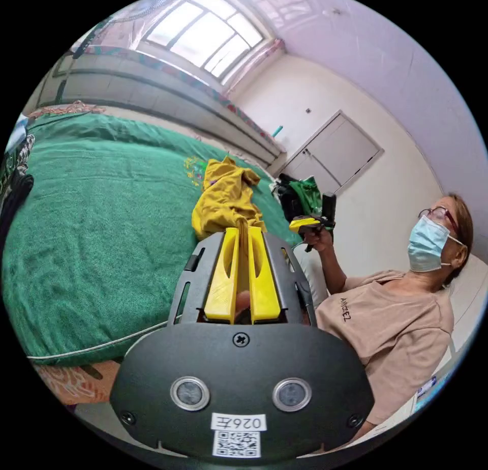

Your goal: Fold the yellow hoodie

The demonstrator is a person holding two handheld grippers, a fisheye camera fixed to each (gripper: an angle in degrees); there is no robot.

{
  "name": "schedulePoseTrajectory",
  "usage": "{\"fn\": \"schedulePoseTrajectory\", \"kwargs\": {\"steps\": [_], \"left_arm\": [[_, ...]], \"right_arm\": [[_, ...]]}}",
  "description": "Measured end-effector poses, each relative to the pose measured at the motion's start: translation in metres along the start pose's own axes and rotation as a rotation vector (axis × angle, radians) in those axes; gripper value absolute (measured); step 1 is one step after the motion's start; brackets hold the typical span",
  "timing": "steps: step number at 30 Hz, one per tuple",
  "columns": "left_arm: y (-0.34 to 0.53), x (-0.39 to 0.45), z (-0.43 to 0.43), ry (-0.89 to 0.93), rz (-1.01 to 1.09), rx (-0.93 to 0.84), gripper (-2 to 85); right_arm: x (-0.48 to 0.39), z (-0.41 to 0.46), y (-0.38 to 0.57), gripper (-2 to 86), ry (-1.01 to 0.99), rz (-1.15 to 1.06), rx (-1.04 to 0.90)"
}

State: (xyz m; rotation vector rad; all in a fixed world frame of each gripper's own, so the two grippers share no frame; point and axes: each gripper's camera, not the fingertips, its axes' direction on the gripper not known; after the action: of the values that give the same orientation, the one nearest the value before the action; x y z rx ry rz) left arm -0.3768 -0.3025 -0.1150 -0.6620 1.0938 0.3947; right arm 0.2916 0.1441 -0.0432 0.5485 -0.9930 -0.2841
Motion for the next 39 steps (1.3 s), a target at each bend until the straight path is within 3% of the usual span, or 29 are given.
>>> {"fn": "schedulePoseTrajectory", "kwargs": {"steps": [2,6,13,17,22,26,31,39], "left_arm": [[0.015,0.026,-0.035,-0.124,0.060,0.149,5.1],[0.003,0.075,-0.046,-0.236,0.198,0.187,8.7],[-0.037,0.108,0.065,-0.428,0.419,-0.155,19.7],[-0.050,0.075,0.117,-0.332,0.364,-0.325,17.2],[-0.034,0.063,0.134,-0.332,0.347,-0.419,16.7],[-0.015,0.093,0.098,-0.430,0.432,-0.274,15.5],[0.003,0.124,0.047,-0.316,0.457,-0.019,13.5],[0.024,0.171,0.077,-0.269,0.494,-0.073,14.7]], "right_arm": [[0.002,-0.021,0.007,-0.5,0.097,0.097,0.112],[0.017,-0.059,0.001,1.5,0.199,0.242,0.247],[0.074,-0.016,0.030,2.1,0.294,0.445,0.317],[0.116,0.030,0.064,3.1,0.220,0.581,0.200],[0.114,0.044,0.074,5.1,0.125,0.595,0.212],[0.094,0.072,0.065,6.3,0.150,0.563,0.131],[0.079,0.099,0.066,7.1,0.177,0.571,0.062],[0.068,0.109,0.098,1.6,0.135,0.684,0.129]]}}
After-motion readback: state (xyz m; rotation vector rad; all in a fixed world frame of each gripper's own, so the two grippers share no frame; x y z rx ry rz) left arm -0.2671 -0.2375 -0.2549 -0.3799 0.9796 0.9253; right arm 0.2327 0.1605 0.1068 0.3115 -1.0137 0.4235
